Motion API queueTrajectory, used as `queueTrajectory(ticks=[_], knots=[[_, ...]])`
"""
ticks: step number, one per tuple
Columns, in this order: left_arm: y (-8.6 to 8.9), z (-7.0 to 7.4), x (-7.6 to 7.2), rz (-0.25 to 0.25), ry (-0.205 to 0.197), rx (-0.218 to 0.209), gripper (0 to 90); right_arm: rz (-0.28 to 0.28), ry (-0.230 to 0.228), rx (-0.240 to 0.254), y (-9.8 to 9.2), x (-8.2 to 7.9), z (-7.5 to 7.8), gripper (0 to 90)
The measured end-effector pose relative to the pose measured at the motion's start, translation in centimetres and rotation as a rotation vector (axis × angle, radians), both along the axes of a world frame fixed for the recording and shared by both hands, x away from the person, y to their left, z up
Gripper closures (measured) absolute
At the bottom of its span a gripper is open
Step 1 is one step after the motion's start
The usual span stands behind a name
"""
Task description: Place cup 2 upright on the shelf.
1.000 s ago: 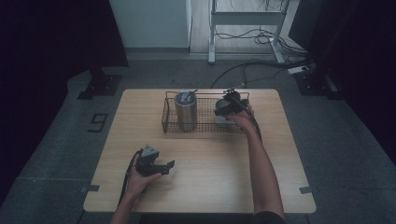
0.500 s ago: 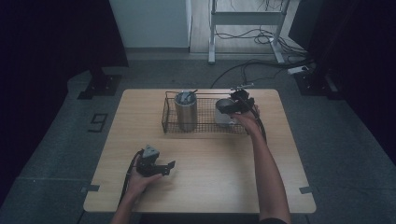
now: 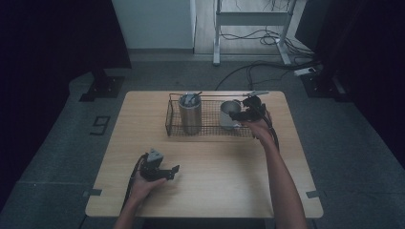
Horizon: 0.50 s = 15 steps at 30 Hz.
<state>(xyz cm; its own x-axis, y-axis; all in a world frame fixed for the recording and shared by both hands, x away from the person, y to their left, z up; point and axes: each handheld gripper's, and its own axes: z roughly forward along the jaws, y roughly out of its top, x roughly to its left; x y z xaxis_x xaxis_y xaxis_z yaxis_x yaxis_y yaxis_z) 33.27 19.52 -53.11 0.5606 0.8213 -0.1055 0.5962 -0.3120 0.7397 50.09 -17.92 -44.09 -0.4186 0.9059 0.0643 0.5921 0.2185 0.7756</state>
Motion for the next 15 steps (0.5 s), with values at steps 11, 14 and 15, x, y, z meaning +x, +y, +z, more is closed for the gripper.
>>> queueTrajectory(ticks=[11,14,15], knots=[[0.1,-0.1,0.0,0.008,0.002,0.011,15.9,0.02,-0.02,0.028,-1.1,-3.1,-0.3,7.4],[0.1,-0.2,0.0,0.009,0.005,0.014,15.9,0.028,-0.041,0.044,-1.6,-4.3,-0.3,9.8],[0.1,-0.2,0.0,0.01,0.005,0.016,15.9,0.026,-0.033,0.041,-1.7,-4.6,-0.3,9.7]])
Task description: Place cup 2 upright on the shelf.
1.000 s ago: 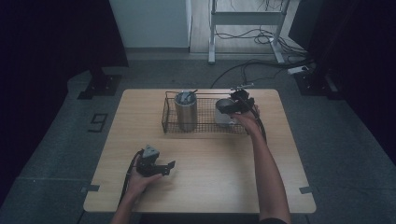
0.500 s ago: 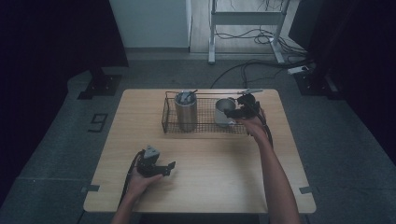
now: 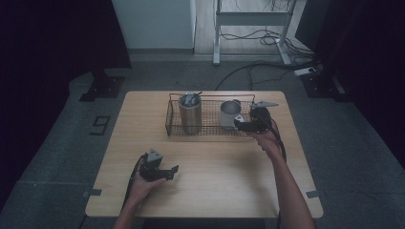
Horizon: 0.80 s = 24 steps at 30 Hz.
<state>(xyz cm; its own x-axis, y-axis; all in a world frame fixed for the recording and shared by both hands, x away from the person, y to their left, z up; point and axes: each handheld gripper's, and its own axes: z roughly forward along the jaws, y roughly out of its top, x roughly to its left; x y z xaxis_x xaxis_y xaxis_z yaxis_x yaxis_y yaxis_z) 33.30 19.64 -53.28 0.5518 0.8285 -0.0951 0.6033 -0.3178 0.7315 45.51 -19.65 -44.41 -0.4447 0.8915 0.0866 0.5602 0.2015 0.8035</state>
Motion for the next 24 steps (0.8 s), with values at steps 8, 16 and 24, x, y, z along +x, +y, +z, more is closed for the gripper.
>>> queueTrajectory(ticks=[8,16,24], knots=[[-0.1,-0.1,-0.1,0.001,0.003,0.007,15.8,0.018,-0.033,0.034,-1.1,-3.1,-0.1,12.0],[-0.3,-0.4,-0.1,0.004,0.009,0.017,15.7,0.023,-0.045,0.055,-2.3,-5.7,-1.5,12.7],[-0.2,-0.4,-0.1,0.007,0.008,0.014,15.7,0.007,-0.049,0.062,-3.4,-8.1,-3.6,13.1]])
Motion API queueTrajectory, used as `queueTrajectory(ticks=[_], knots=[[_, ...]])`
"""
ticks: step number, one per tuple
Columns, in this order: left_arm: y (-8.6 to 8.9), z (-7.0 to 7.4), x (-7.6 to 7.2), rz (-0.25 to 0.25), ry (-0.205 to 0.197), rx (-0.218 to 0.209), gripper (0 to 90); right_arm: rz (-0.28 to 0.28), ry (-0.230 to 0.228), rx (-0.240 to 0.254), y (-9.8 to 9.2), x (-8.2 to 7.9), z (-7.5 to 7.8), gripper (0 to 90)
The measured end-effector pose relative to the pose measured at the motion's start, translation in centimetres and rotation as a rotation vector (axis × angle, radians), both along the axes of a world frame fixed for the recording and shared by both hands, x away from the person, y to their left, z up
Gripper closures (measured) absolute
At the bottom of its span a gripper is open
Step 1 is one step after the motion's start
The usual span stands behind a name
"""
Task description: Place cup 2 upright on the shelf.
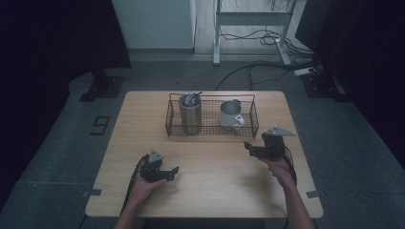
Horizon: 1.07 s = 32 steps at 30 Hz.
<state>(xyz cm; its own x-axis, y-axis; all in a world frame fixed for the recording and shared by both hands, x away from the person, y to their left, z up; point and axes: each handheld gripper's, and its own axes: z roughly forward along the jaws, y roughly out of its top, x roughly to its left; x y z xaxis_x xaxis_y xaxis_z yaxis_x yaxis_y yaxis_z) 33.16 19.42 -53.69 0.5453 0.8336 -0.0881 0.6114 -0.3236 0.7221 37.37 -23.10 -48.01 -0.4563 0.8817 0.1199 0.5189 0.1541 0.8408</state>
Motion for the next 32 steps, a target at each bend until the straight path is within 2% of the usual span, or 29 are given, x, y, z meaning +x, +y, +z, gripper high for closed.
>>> queueTrajectory(ticks=[9,15,23,32], knots=[[-0.1,-0.1,0.0,-0.002,0.006,0.003,15.7,-0.004,0.015,-0.016,-0.6,-2.0,-2.6,13.2],[-0.1,-0.2,0.0,-0.002,0.008,0.008,15.7,-0.003,0.033,-0.037,-0.4,-2.6,-4.0,13.3],[0.0,-0.2,0.0,0.002,0.008,0.008,15.7,0.003,0.028,-0.047,0.2,-2.5,-4.6,13.5],[0.1,-0.1,-0.1,0.003,0.003,0.009,15.7,0.001,0.023,-0.055,0.2,-2.5,-4.6,13.3]])
